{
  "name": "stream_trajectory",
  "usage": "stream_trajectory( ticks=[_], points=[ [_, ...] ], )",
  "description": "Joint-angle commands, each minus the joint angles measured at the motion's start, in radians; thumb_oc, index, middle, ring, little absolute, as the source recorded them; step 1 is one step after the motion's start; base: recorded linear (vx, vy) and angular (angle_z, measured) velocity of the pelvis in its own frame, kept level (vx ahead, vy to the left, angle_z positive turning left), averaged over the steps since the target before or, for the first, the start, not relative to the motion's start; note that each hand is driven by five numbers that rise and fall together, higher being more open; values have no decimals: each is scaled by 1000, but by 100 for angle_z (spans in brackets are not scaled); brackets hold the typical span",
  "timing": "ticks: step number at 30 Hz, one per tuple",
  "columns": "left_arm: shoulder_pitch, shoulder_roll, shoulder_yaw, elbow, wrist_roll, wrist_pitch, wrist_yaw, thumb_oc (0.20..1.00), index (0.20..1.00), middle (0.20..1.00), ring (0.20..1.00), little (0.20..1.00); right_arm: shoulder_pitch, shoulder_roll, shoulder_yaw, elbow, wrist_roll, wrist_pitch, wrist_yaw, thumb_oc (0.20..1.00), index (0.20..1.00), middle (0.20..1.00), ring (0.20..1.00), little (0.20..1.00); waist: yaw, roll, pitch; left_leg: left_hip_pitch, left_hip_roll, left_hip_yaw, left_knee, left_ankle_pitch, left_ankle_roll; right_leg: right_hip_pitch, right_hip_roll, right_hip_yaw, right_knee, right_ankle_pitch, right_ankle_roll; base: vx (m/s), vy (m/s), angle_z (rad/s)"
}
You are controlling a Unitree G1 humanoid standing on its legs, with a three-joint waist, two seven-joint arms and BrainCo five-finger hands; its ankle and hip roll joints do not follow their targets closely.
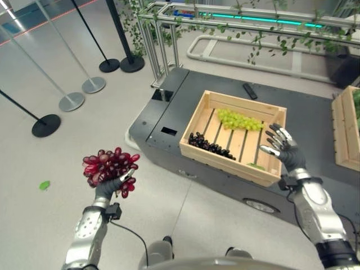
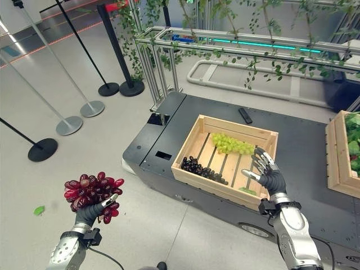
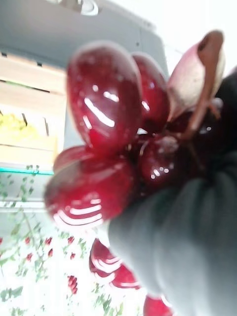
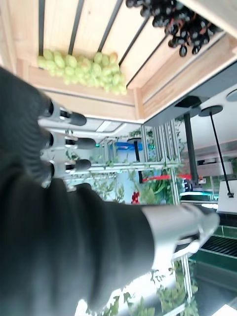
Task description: Pick up the fruits from the basket on one side to the basket on the other side
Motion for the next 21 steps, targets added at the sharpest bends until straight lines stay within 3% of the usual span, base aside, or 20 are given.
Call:
stream_trajectory(
  ticks=[1,4,9,12,15,17,21],
  points=[
    [-34,55,32,-75,10,-71,2,200,200,200,200,200,-23,-14,-12,-10,23,-62,-17,1000,1000,1000,1000,1000,-10,-4,-41,83,21,11,37,-136,42,-143,35,24,-79,161,5,-163,214,34],
    [-55,72,26,-73,29,-72,2,200,200,200,200,200,-22,4,-13,0,16,-60,-27,1000,1000,1000,1000,1000,-11,-22,-30,67,-10,15,44,-165,58,-168,-5,31,-96,213,30,-212,243,17],
    [-59,93,24,-83,48,-66,-10,200,200,200,200,200,-10,26,-10,1,-1,-50,-32,1000,1000,1000,1000,1000,-19,-56,-6,34,-79,67,163,-244,90,-194,-82,72,-106,287,74,-137,265,-5],
    [-45,106,34,-89,70,-74,-18,200,200,200,200,200,5,39,2,-4,-25,-44,-20,1000,1000,1000,1000,1000,-27,-67,19,32,-94,122,197,-267,98,-213,-124,84,-172,388,116,-146,236,-23],
    [-48,114,36,-84,86,-68,-17,200,200,200,200,200,18,48,11,-4,-47,-27,-13,1000,1000,1000,1000,1000,-35,-46,27,11,-73,139,186,-236,101,-211,-109,121,-172,341,107,-266,196,-64],
    [-41,117,34,-78,92,-68,-14,200,200,200,200,200,36,56,13,-2,-52,-19,3,1000,1000,1000,1000,1000,-30,-46,5,7,-69,165,115,-186,108,-190,-105,104,-135,301,95,-255,182,-55],
    [-33,110,33,-78,99,-62,-12,200,200,200,200,200,65,58,10,-1,-46,-20,26,1000,1000,1000,1000,1000,-4,-34,-55,9,-55,209,-11,-108,133,-109,-61,98,15,204,72,-209,143,-63]
  ],
)
